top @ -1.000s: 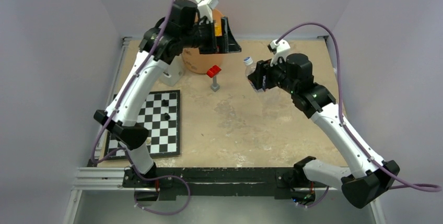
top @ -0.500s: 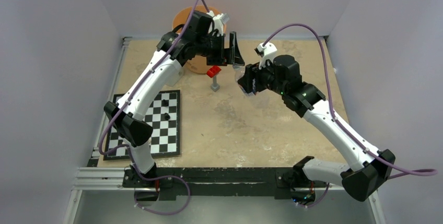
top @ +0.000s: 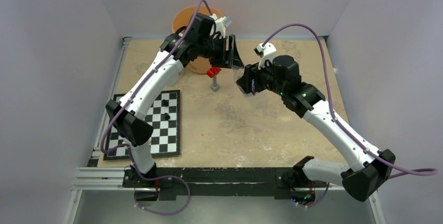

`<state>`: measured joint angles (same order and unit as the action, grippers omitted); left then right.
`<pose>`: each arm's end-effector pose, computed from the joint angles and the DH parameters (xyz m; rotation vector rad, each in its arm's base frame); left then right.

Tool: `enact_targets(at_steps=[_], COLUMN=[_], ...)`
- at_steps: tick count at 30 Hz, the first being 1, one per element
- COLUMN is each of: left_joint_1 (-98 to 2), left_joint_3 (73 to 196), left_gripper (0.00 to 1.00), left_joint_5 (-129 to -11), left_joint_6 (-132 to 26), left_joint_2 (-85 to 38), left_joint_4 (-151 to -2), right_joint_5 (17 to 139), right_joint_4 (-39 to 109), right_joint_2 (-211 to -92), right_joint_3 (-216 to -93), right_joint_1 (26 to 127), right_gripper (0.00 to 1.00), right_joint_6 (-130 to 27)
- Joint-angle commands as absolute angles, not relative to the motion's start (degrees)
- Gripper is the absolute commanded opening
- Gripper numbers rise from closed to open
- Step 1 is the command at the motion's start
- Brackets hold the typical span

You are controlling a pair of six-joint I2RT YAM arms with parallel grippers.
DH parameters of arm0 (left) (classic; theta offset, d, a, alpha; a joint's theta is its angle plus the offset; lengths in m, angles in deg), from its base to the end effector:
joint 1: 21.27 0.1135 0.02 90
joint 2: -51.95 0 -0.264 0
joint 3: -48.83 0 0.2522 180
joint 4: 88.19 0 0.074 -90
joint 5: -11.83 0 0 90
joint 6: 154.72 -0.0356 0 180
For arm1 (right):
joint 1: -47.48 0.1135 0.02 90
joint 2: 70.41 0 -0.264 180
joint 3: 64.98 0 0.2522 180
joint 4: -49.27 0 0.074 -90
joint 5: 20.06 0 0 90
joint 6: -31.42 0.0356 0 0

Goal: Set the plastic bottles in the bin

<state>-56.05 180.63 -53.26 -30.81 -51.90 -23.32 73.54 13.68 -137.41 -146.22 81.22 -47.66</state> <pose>0.3126 -0.2353 0.4242 0.2802 2.3747 -1.1032 0.2177 0.1481 0.3787 -0.4347 1.9386 0.5730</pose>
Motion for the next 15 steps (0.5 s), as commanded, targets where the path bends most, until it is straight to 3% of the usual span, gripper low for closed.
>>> enact_targets(at_steps=[1,6,8,9,10,15], left_joint_1=[-56.24,-56.18,-56.15,-56.15,-56.12,-55.96], left_joint_3=[179.84,179.59,179.72,179.77,179.94,181.96], left_gripper=[0.61,0.02,0.00,0.00,0.00,0.00], left_joint_5=[-50.38,-48.84,-49.24,-49.87,-50.66,-58.49], left_joint_6=[-29.25,-28.51,-28.73,-29.03,-29.34,-31.94], left_joint_2=[-52.13,-51.96,-51.58,-51.26,-50.85,-48.85], left_joint_4=[-26.10,-27.05,-26.65,-26.47,-26.06,-23.27], right_joint_5=[72.84,72.67,72.47,72.13,71.69,73.31], right_joint_4=[16.03,15.92,15.90,15.70,15.50,13.63], right_joint_2=[-135.62,-135.01,-134.71,-134.56,-134.50,-132.83], right_joint_3=[-148.36,-148.27,-148.18,-148.25,-148.45,-150.20], right_joint_1=[81.49,81.54,81.58,81.54,81.55,81.56], right_gripper=[0.47,0.48,0.58,0.79,0.87,0.94], right_joint_6=[-47.04,-46.85,-46.46,-46.08,-45.71,-46.93])
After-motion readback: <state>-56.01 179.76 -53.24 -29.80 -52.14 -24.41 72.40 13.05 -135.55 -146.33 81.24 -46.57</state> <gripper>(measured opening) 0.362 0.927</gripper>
